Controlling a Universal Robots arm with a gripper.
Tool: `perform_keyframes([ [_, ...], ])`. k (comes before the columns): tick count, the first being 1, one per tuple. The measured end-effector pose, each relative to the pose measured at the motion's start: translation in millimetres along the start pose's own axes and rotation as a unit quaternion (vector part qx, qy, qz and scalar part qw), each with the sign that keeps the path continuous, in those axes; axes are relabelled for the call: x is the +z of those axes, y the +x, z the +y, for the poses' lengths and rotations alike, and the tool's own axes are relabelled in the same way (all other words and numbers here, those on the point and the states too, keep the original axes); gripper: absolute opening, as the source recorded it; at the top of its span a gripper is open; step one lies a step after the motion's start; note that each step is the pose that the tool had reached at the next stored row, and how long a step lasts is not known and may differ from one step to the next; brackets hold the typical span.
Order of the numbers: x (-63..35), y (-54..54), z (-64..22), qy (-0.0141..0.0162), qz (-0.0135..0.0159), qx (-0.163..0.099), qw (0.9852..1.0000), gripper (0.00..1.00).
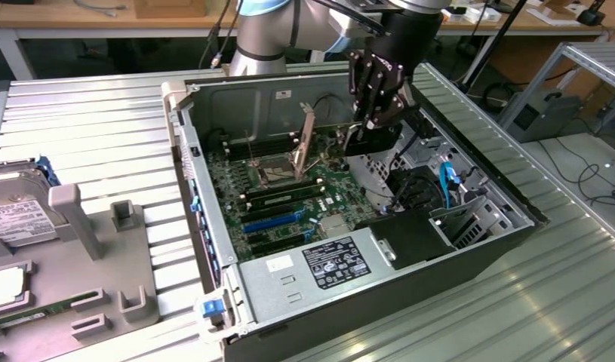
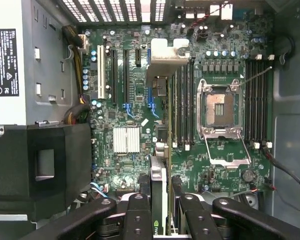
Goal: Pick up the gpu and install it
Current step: 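Insert the gpu into the slot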
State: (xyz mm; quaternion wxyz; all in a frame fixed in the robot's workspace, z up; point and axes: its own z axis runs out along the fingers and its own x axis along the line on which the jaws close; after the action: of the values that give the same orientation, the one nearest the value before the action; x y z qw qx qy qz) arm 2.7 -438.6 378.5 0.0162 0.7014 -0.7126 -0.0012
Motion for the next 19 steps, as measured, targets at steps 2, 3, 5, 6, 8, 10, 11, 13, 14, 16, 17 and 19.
perform_keyframes([
  [2, 0.0, 0.0, 0.0, 0.0, -0.0001, 0.001, 1.0, 0.27],
  [3, 0.1, 0.0, 0.1, 0.0, -0.0001, 0.003, 1.0, 0.27],
  [5, 0.1, 0.0, 0.7, -0.0008, -0.026, 0.01, 0.9996, 0.27],
  [6, 0.1, 0.6, 0.7, -0.001, -0.0371, 0.01, 0.9993, 0.27],
  [8, 0.6, 2.2, 4.8, -0.0009, -0.0371, 0.01, 0.9993, 0.27],
  [10, 1.8, 5.8, 9.8, -0.0009, -0.037, 0.01, 0.9993, 0.27],
  [11, 3.2, 7.1, 12.2, -0.0008, -0.0372, 0.01, 0.9993, 0.27],
  [13, 5.6, 8.6, 16.2, -0.0009, -0.0371, 0.01, 0.9993, 0.27],
  [14, 7.6, 8.6, 16.2, -0.0009, -0.037, 0.01, 0.9993, 0.27],
  [16, 9.5, 8.6, 16.2, -0.0009, -0.0369, 0.01, 0.9993, 0.27],
  [17, 9.6, 8.6, 16.2, -0.0009, -0.0369, 0.01, 0.9993, 0.27],
  [19, 9.8, 8.6, 16.2, -0.0009, -0.0371, 0.01, 0.9993, 0.27],
])
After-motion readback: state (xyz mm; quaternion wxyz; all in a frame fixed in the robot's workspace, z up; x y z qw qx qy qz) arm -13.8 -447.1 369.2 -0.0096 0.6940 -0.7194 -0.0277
